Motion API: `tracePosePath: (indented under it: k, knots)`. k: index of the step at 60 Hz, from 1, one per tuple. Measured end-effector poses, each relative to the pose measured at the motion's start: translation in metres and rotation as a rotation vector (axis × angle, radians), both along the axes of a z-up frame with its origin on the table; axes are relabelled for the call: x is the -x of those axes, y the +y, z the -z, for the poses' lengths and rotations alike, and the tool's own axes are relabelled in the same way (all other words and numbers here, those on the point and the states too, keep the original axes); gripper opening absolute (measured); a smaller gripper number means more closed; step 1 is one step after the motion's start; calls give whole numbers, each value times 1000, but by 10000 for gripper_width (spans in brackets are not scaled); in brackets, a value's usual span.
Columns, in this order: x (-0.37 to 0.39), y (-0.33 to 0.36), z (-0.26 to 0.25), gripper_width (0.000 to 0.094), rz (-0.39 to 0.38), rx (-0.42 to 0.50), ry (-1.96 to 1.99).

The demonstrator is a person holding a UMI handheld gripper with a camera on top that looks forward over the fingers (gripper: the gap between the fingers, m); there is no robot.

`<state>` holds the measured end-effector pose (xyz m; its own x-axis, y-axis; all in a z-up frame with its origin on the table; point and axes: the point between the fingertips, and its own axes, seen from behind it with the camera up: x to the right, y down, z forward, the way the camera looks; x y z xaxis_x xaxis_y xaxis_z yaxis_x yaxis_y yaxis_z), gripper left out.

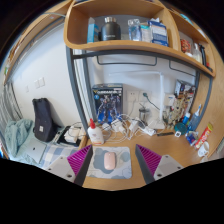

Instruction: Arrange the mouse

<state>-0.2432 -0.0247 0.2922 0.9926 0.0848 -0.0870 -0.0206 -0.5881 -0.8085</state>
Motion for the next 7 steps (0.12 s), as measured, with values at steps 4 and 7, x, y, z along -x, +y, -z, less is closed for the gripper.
tracePosePath:
  k: [4, 7]
  knots:
    - [0, 0, 5, 855, 6, 9, 1]
    - [2, 0, 9, 855, 8, 19, 3]
